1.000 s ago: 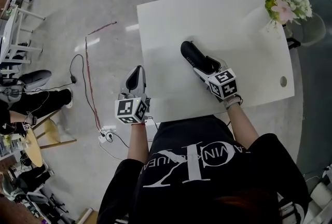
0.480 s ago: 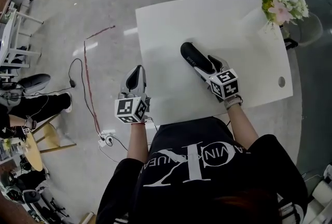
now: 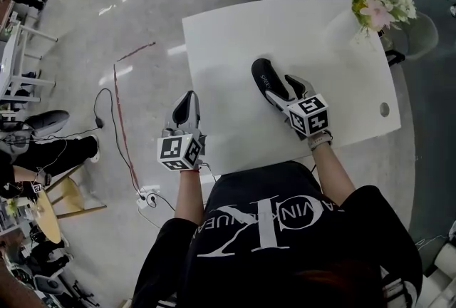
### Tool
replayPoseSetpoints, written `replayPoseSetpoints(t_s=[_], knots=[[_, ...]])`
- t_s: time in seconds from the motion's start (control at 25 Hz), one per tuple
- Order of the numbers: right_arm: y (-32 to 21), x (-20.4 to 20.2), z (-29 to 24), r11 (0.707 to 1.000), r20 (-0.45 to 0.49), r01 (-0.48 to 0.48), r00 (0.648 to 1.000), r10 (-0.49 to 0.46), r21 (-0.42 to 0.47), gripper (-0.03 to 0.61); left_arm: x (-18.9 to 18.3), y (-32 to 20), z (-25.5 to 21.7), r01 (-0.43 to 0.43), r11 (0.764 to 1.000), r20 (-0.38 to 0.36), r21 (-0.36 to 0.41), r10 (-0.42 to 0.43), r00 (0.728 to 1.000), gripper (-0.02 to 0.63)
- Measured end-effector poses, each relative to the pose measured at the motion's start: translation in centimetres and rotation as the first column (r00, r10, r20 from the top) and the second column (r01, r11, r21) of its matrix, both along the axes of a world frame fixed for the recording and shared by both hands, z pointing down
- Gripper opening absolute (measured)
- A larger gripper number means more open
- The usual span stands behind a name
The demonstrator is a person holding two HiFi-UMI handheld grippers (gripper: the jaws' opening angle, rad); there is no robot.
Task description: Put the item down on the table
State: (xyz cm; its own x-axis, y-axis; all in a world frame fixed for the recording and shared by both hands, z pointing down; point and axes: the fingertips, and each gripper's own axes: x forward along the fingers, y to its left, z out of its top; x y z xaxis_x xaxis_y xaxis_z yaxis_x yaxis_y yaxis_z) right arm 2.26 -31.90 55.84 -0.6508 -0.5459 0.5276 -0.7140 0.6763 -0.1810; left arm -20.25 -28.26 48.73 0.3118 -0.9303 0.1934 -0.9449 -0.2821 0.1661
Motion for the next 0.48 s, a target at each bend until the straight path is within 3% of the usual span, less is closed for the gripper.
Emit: replayPoseSetpoints(t_s=[0.28, 0.48], knots=[[-0.5, 1.1, -2.2, 0.996, 0.032, -0.037, 0.999, 0.034, 0.076, 0.280, 0.5, -0.4, -0.5, -0.014, 1.000, -0.003, 0.017, 0.014, 1.000, 0.011], [-0.7, 1.8, -4.9, 0.983, 0.034, -0.061, 0.998, 0.056, 0.173, 0.096, 0.4, -0.8, -1.3, -0.027, 0.999, 0.007, 0.038, 0.027, 1.000, 0.011]])
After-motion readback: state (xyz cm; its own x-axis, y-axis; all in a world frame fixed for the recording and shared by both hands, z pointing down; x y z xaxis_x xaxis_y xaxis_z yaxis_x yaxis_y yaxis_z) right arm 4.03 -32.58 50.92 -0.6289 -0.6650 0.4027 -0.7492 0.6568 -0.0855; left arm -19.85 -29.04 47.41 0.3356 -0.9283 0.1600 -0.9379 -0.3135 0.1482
